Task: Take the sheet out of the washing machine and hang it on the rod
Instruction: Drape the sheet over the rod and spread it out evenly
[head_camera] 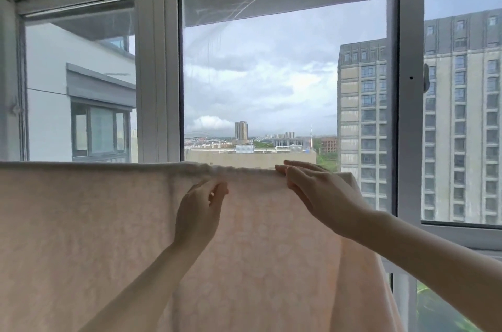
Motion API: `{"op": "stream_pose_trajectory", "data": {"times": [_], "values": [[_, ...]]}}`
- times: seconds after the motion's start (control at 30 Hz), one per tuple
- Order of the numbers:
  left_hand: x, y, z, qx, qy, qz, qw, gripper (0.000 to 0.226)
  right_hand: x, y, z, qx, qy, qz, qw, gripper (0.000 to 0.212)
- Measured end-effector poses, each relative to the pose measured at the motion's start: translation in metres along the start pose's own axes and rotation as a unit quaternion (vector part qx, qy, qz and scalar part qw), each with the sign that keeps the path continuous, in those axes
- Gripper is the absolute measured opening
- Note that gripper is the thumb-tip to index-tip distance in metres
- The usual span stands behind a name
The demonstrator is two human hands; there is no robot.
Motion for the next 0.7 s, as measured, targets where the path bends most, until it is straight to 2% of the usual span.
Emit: {"op": "stream_pose_trajectory", "data": {"times": [0.1,0.17,0.23,0.37,0.53,0.63,0.7], "values": [[-0.008,0.007,0.003,0.118,0.165,0.025,0.979,0.045,0.002,-0.011,0.006,0.004,0.066,0.014,0.998,0.029],[-0.013,0.007,0.003,0.184,0.271,0.070,0.942,0.049,0.002,-0.013,0.009,0.005,0.082,0.018,0.996,0.027],[-0.016,0.007,0.004,0.200,0.330,0.106,0.916,0.042,0.004,-0.014,0.012,0.000,0.085,0.017,0.996,0.020],[-0.025,0.006,0.002,0.180,0.305,0.100,0.930,0.025,0.009,-0.014,0.015,-0.001,0.085,0.027,0.996,0.018],[-0.019,0.006,0.001,0.108,0.233,0.101,0.961,0.027,0.011,-0.012,0.013,0.026,0.076,0.028,0.996,0.034],[-0.011,0.008,0.005,0.061,0.217,0.109,0.968,0.023,0.004,-0.013,0.015,0.045,0.096,0.031,0.994,0.029],[-0.008,0.010,0.010,0.072,0.228,0.113,0.964,0.024,-0.007,-0.013,0.022,0.023,0.116,0.030,0.993,0.024]]}}
Point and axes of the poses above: each hand's wrist, its own x-axis away from the middle knuckle, its own y-axis out of the back of the hand, z = x × y, the point moved 6 cm from there along -x, towards the middle knuckle, and after that the axes turned 15 degrees about -x, right-handed, at the moved point
